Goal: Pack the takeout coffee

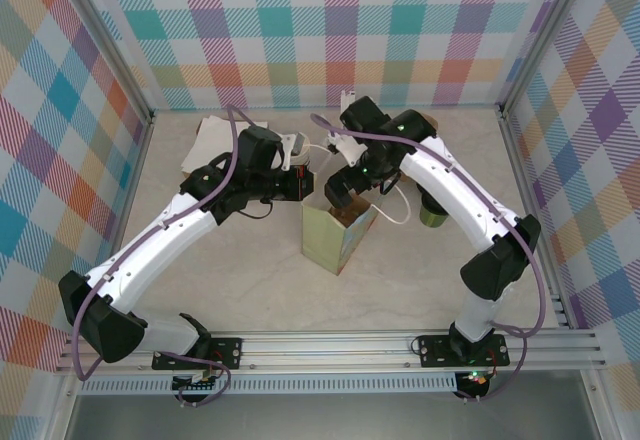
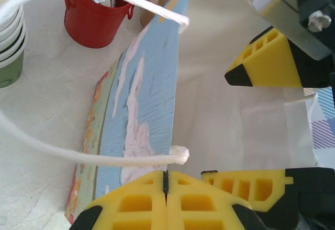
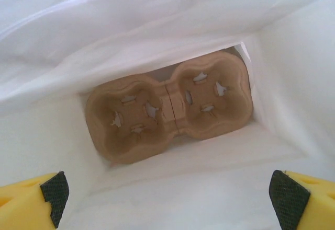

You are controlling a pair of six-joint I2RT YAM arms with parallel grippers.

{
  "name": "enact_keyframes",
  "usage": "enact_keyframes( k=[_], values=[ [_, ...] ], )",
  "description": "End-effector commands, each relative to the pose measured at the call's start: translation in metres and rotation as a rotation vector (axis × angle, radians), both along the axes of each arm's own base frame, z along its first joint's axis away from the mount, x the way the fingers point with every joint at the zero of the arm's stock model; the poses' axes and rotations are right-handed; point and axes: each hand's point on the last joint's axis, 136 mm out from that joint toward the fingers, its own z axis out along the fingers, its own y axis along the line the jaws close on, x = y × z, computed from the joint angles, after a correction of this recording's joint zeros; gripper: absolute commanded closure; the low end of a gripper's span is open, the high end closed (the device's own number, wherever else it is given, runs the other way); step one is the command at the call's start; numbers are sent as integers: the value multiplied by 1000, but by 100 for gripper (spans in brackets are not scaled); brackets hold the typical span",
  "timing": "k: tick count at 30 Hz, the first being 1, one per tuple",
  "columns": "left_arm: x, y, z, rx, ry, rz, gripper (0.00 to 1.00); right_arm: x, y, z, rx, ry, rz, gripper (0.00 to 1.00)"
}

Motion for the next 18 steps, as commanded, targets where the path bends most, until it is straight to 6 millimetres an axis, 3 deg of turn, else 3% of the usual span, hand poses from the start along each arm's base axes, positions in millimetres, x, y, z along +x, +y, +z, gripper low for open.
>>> enact_keyframes(
  k=[1, 12, 18],
  values=[
    [-6, 2, 5, -2, -27, -5, 98, 2, -1, 25, 56, -48, -34, 0],
    [-4, 13, -3, 37, -25, 44, 98, 0, -1, 99, 239, -185, -82, 0],
    [-3, 16, -5, 44, -22, 64, 98, -7, -9, 130, 326, -241, -116, 0]
  ],
)
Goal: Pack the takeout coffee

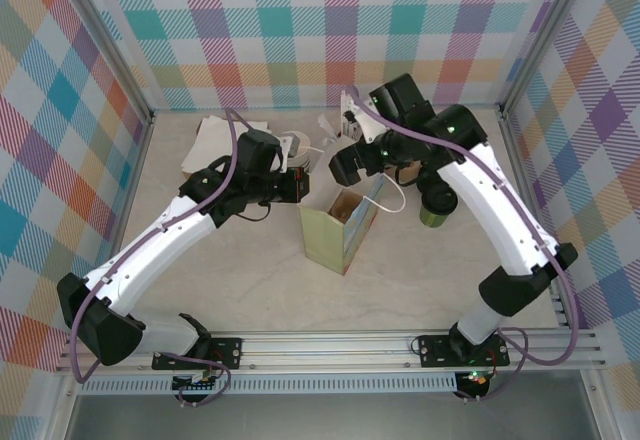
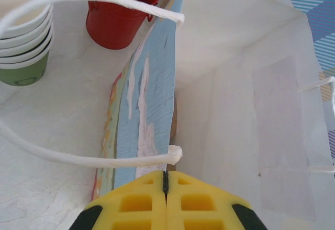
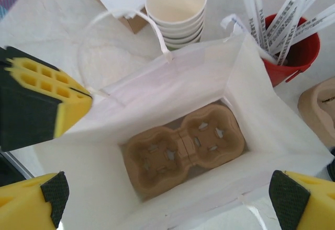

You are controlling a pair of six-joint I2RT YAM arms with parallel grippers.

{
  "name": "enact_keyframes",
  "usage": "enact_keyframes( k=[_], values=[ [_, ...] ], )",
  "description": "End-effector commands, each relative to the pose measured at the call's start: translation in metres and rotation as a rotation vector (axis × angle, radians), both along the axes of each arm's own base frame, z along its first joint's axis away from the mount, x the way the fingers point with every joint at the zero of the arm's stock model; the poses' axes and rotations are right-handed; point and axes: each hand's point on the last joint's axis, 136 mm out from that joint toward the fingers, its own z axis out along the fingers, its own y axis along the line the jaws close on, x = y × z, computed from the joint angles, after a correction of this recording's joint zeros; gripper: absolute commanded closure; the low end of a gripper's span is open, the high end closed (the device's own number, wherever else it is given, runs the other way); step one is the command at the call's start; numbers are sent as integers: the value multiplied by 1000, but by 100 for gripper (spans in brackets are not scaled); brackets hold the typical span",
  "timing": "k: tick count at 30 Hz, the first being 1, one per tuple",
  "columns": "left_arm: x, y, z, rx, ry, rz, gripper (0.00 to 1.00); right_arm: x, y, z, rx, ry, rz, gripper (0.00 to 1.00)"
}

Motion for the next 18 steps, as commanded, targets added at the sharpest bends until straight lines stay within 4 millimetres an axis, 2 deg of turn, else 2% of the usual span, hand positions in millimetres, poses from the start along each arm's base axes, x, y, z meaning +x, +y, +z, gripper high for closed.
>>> enact_keyframes(
  k=[1, 7, 10, 14, 18],
  values=[
    [-6, 5, 2, 4, -9, 15, 98, -4, -4, 29, 93, -42, -31, 0],
    [-6, 8, 3, 5, -11, 33, 98, -6, -27, 48, 155, -87, -120, 0],
    [-6, 9, 3, 4, -12, 36, 98, -5, -45, 55, 191, -95, -185, 0],
    [-6, 9, 3, 4, -11, 38, 98, -1, -78, 56, 237, -84, -297, 0],
    [-7, 9, 2, 6, -10, 36, 98, 2, -117, 48, 274, -50, -422, 0]
  ],
)
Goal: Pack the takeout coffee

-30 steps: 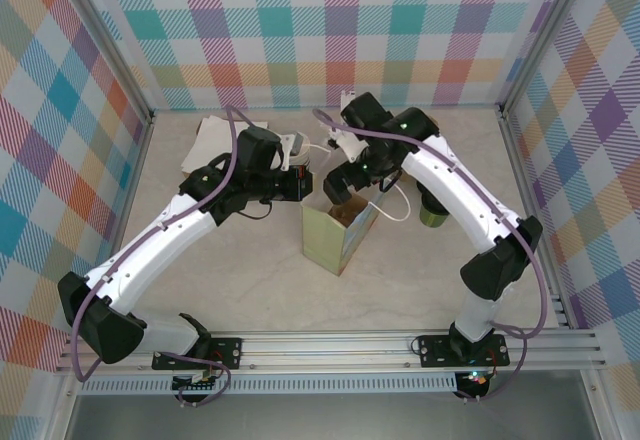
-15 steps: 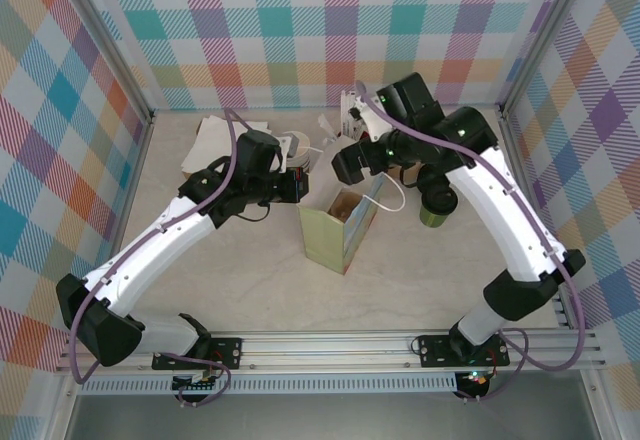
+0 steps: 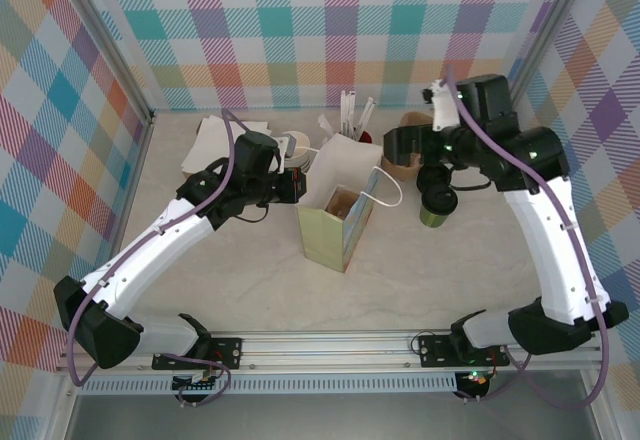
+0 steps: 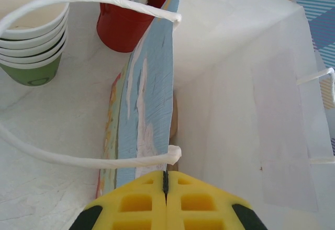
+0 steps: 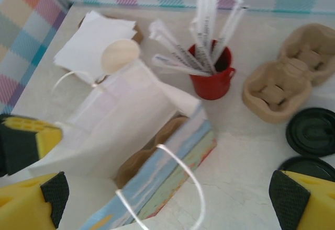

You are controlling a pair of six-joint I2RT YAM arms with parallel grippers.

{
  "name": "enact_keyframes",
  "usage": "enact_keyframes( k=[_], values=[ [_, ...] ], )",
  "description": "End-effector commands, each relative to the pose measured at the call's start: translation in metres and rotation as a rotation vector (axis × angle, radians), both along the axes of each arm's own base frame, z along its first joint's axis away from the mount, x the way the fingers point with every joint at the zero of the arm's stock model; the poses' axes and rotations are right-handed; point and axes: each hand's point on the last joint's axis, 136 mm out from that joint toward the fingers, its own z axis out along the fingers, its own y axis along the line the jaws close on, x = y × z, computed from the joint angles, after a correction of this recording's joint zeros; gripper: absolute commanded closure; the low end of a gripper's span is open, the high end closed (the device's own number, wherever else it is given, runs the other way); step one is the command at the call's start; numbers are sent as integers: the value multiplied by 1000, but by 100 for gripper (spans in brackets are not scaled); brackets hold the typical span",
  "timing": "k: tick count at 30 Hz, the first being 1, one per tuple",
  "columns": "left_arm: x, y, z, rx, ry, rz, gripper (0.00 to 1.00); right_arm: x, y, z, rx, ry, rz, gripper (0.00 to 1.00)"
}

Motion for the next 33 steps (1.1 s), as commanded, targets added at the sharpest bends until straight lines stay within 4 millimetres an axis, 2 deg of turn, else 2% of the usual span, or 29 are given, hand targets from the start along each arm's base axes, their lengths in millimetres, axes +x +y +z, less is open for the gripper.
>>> enact_keyframes(
  k=[1, 8, 13, 18, 26, 33],
  values=[
    [-8, 2, 3, -6, 1, 3, 98, 1, -22, -3, 74, 27, -86, 0],
    [-8, 2, 5, -11, 0, 2, 97, 2, -80, -36, 97, 114, -267, 0],
    [-8, 0, 9, -21, -2, -4, 90, 4, -104, -68, 96, 171, -351, 0],
    [-8, -2, 14, -25, -7, -12, 77, 3, -112, -98, 99, 218, -382, 0],
    [-9, -5, 23, -38, -9, -33, 63, -7, -112, -145, 91, 290, -396, 0],
    [-15, -3, 44, -51, -39, -51, 51, -17, -112, -176, 88, 350, -403, 0]
  ],
)
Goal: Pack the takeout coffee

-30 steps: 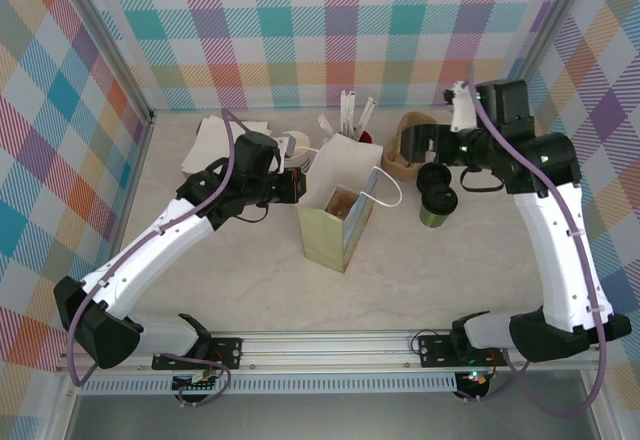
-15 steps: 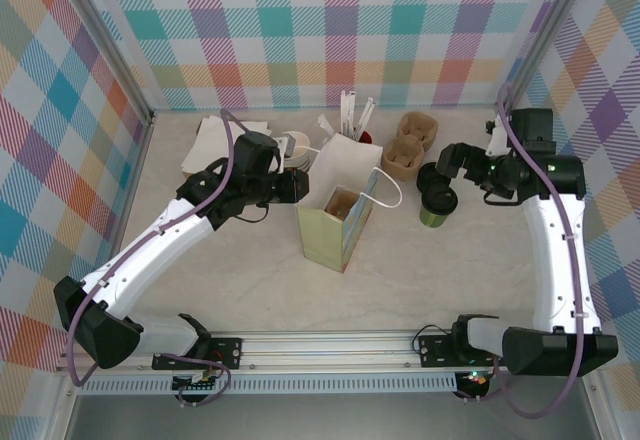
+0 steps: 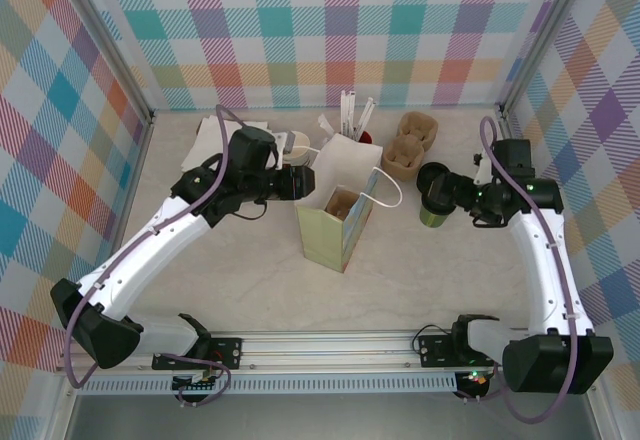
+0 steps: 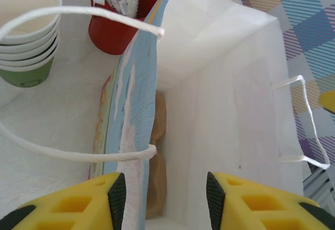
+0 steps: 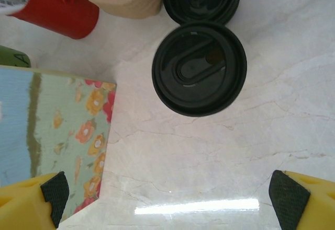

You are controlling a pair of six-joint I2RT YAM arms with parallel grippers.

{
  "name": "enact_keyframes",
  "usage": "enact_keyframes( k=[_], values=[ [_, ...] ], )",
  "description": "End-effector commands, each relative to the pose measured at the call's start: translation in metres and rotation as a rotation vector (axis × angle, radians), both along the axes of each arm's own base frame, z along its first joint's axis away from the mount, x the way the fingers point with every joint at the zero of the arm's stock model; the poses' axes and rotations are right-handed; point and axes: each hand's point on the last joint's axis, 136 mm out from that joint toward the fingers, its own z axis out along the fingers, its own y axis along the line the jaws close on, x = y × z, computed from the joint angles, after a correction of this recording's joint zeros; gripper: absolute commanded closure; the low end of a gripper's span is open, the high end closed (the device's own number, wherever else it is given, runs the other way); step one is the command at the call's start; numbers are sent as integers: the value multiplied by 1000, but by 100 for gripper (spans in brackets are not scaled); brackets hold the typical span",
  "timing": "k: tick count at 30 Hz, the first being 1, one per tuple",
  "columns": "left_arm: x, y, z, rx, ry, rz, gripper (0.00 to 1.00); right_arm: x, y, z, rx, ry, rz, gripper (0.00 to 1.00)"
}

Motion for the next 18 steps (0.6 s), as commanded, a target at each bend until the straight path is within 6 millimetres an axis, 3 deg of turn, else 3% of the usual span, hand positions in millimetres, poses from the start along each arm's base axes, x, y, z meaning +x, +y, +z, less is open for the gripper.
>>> enact_keyframes(
  k=[1, 10, 18],
  values=[
    [-10, 0, 27, -19, -48, -35, 49, 2, 3, 0, 25, -30, -3, 0],
    [-11, 16, 53, 63, -126, -37, 38, -2, 3, -9, 24, -9, 2, 0],
    [3, 5, 69, 159, -163, -120, 34, -5, 5, -11, 32, -5, 10, 0]
  ],
)
